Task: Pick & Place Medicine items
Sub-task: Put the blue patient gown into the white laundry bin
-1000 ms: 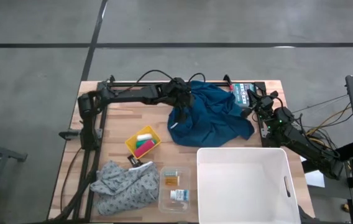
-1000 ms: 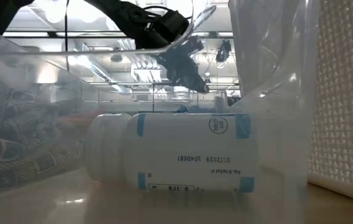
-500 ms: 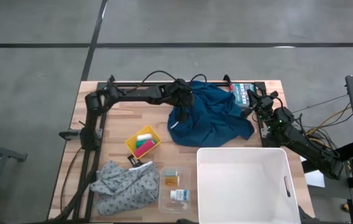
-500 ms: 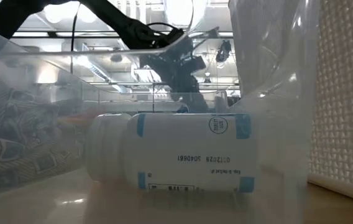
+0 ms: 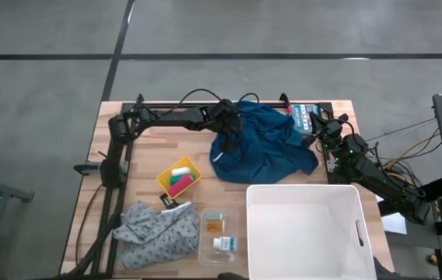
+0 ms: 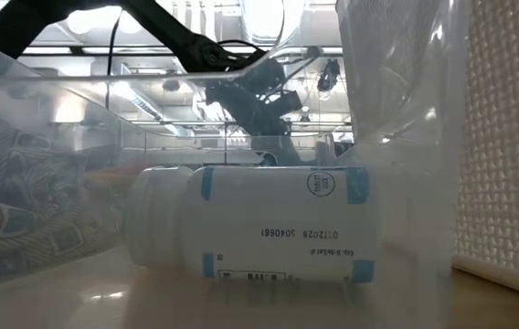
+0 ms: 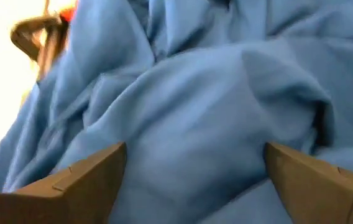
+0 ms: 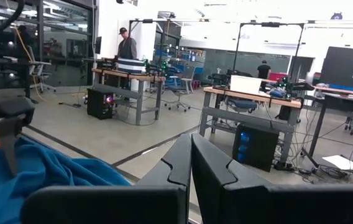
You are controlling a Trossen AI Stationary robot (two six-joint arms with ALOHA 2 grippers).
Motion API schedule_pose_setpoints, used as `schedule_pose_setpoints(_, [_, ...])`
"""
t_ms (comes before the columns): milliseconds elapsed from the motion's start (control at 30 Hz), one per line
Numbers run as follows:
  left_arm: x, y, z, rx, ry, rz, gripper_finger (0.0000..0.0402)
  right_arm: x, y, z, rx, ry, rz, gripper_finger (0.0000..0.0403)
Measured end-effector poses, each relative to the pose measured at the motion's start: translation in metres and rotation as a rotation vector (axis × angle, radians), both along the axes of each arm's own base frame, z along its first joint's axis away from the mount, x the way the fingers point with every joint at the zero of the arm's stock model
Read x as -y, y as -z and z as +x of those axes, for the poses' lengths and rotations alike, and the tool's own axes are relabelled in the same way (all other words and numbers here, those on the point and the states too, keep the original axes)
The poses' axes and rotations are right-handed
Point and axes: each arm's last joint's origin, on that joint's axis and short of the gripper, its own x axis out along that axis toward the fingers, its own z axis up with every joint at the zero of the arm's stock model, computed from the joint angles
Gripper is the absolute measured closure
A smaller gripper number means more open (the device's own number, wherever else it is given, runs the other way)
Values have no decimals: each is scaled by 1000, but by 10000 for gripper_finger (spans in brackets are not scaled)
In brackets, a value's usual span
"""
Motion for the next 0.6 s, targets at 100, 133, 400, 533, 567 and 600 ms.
schedule_pose_setpoints(100, [2,-3,-4,-32,-2,-15,20,0,0,0,0,0,0,394])
schedule_pose_setpoints(133, [3,-5,-6,-43,-3,-21,20,0,0,0,0,0,0,394])
schedule_pose_setpoints(400, [4,-2,-10,-82,-18,-71,19,0,0,0,0,0,0,394])
schedule_pose_setpoints(533, [6,-2,-10,-87,-5,-90,19,0,0,0,0,0,0,394])
schedule_pose_setpoints(567, [6,-2,-10,-87,-2,-95,19,0,0,0,0,0,0,394])
schedule_pose_setpoints(600, [6,-1,-10,-85,3,-100,19,0,0,0,0,0,0,394])
